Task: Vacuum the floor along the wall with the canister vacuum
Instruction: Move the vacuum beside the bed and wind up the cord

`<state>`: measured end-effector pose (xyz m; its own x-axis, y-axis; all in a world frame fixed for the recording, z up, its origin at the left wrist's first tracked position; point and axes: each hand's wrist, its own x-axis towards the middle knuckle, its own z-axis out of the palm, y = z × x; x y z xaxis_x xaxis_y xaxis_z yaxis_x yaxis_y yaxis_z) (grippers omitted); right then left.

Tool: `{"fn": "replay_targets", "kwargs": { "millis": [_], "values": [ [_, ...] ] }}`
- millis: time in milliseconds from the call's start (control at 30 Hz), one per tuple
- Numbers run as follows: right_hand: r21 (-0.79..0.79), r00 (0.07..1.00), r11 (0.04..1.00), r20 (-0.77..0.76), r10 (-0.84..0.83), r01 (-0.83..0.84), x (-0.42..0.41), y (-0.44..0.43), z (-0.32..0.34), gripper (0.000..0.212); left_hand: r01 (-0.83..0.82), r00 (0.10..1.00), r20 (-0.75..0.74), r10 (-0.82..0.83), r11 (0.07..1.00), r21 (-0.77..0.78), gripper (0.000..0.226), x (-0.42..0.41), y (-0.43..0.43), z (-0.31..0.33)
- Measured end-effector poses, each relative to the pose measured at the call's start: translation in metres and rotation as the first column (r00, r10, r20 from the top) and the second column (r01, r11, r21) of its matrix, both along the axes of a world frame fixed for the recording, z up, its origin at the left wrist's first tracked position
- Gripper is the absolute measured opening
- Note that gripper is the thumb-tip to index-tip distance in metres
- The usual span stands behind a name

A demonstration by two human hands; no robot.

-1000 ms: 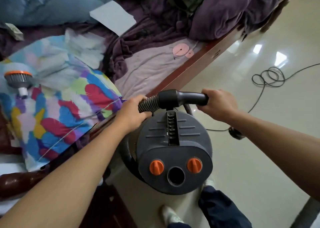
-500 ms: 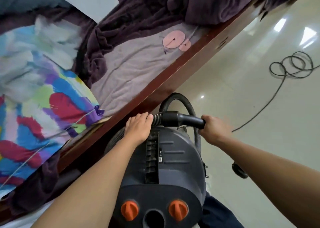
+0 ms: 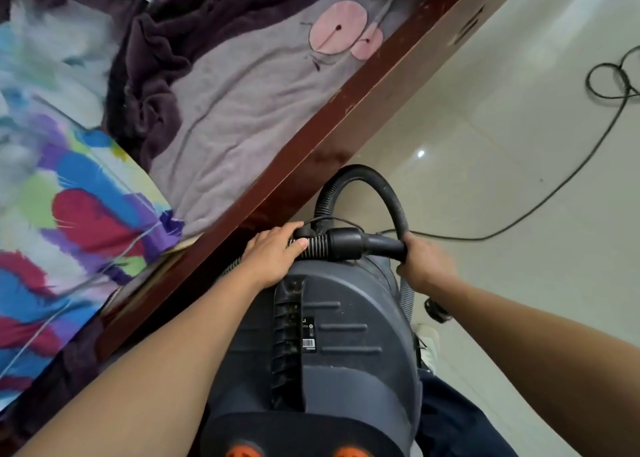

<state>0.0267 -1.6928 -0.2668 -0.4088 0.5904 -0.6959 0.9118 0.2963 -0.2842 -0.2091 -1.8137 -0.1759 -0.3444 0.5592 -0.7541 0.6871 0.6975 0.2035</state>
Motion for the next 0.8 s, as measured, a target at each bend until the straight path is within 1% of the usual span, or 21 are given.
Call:
{"fn": "replay_targets", "kwargs": {
  "millis": [100,167,267,333,400,500,600,700,800],
  "values": [
    [-0.024,1.0,1.0,-0.023,-0.013,0.012,0.008,-0.008,0.009,0.051,-0.004,1.0,-0.007,0.004,1.0,0.003,0.048,-0.001,-0.003,-0.001],
    [-0.031,0.998,0.998,-0.05,-0.047,0.046,0.018,-0.013,0.021,0.057,-0.023,1.0,-0.013,0.024,1.0,0.004,0.048,-0.002,-0.002,0.0],
    [-0.067,0.992,0.992,-0.049,-0.112,0.109,0.04,-0.025,0.041,0.054,-0.019,0.999,-0.033,0.019,1.0,-0.019,0.051,0.004,0.003,0.005],
    [-0.075,0.992,0.99,-0.015,-0.123,0.121,0.055,-0.038,0.055,0.047,0.036,0.997,-0.067,-0.04,0.998,-0.06,0.054,0.013,0.008,0.013],
    [-0.065,0.988,0.986,0.007,-0.154,0.154,0.068,-0.054,0.072,0.046,0.079,0.993,-0.085,-0.084,0.995,-0.06,0.053,0.024,0.009,0.027],
    [-0.058,0.967,0.966,0.029,-0.252,0.254,0.09,-0.075,0.1,0.046,0.128,0.991,-0.038,-0.129,0.992,-0.007,0.046,0.049,0.004,0.057],
    [-0.055,0.935,0.934,0.054,-0.35,0.353,0.115,-0.092,0.143,0.048,0.165,0.986,-0.023,-0.164,0.984,0.072,0.045,0.075,-0.008,0.103],
    [-0.018,0.915,0.916,0.044,-0.4,0.401,0.143,-0.102,0.194,0.044,0.173,0.985,-0.03,-0.171,0.971,0.166,0.041,0.1,-0.017,0.156],
    [0.038,0.896,0.896,0.017,-0.444,0.443,0.174,-0.104,0.247,0.041,0.198,0.98,-0.029,-0.197,0.954,0.227,0.036,0.128,-0.022,0.207]
  ]
}}
